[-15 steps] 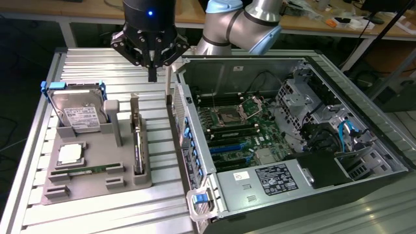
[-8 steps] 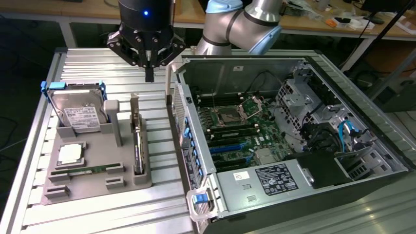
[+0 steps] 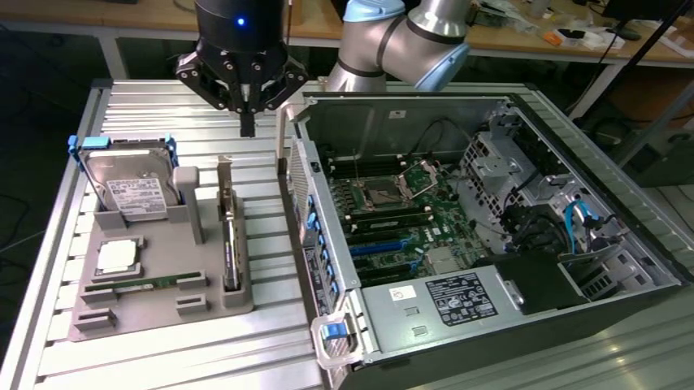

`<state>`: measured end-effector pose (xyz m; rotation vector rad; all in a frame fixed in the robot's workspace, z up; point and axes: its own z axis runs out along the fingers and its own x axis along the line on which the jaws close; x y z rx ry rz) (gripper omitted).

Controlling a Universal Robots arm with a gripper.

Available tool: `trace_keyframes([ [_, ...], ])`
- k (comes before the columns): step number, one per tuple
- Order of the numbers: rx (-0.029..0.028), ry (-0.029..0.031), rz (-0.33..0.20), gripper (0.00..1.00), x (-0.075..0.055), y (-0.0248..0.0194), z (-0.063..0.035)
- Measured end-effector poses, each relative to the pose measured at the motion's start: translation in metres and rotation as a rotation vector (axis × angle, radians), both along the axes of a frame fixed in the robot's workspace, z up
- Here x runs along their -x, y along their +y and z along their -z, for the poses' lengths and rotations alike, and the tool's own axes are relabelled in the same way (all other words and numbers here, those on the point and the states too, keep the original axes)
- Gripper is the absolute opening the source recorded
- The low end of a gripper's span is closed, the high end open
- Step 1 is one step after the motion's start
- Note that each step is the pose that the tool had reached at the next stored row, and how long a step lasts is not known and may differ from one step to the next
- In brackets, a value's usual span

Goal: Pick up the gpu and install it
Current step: 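Reach for the gpu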

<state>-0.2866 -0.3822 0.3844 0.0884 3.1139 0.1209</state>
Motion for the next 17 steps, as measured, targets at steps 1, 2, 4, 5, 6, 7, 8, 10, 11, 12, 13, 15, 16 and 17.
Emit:
trace_keyframes([
  [1,0.0000,0.0000,0.000,0.11,0.0000,0.0000,0.0000],
  [2,0.0000,0.0000,0.000,0.11,0.0000,0.0000,0.0000],
  [4,0.0005,0.0000,0.000,0.11,0.0000,0.0000,0.0000],
  [5,0.0010,0.0000,0.000,0.11,0.0000,0.0000,0.0000],
  [6,0.0011,0.0000,0.000,0.11,0.0000,0.0000,0.0000],
  [7,0.0011,0.0000,0.000,0.11,0.0000,0.0000,0.0000],
  [8,0.0011,0.0000,0.000,0.11,0.0000,0.0000,0.0000],
  [10,0.0011,0.0000,0.000,0.11,0.0000,0.0000,0.0000],
  [11,0.0012,0.0000,0.000,0.11,0.0000,0.0000,0.0000],
  [12,0.0011,0.0000,0.000,0.17,0.0000,0.0000,0.0000],
  [13,0.0011,0.0000,0.000,0.17,0.0000,0.0000,0.0000],
  [15,0.0012,0.0000,0.000,0.29,0.0000,0.0000,0.0000],
  [16,0.0011,0.0000,0.000,0.35,0.0000,0.0000,0.0000],
  [17,0.0011,0.0000,0.000,0.42,0.0000,0.0000,0.0000],
])
